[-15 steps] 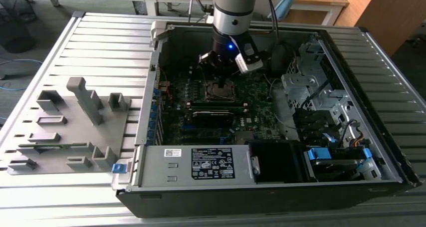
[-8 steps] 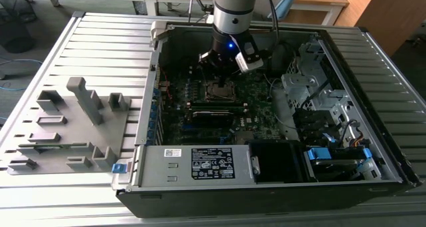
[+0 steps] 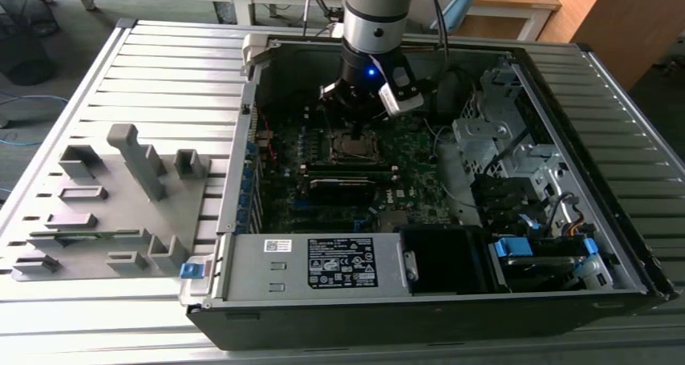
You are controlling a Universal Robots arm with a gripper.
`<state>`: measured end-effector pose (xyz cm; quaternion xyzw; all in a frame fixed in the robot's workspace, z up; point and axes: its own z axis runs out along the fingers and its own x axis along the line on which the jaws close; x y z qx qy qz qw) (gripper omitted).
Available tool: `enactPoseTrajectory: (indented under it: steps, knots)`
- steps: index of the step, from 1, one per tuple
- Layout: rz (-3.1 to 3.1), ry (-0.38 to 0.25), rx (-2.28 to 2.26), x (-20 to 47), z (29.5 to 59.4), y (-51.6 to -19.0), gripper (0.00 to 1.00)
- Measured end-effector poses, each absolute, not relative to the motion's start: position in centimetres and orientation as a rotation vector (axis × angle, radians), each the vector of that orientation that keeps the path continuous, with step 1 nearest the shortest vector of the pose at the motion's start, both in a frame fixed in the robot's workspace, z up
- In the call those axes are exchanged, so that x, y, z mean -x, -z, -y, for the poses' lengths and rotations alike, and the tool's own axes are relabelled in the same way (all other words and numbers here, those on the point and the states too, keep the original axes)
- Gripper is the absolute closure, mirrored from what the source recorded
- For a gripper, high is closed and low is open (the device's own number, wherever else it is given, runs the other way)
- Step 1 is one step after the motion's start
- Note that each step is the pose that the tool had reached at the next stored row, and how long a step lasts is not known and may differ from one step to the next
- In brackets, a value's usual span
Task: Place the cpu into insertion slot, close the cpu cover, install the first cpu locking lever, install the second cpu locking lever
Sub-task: 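Install the first cpu locking lever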
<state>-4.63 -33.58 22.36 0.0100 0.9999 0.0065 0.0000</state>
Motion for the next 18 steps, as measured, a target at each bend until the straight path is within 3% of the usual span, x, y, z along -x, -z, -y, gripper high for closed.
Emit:
enactPoseTrajectory:
  steps: [18]
  knots:
    - [-3.141, -0.02, -0.031, 4.63, 33.58, -22.95, 0.9]
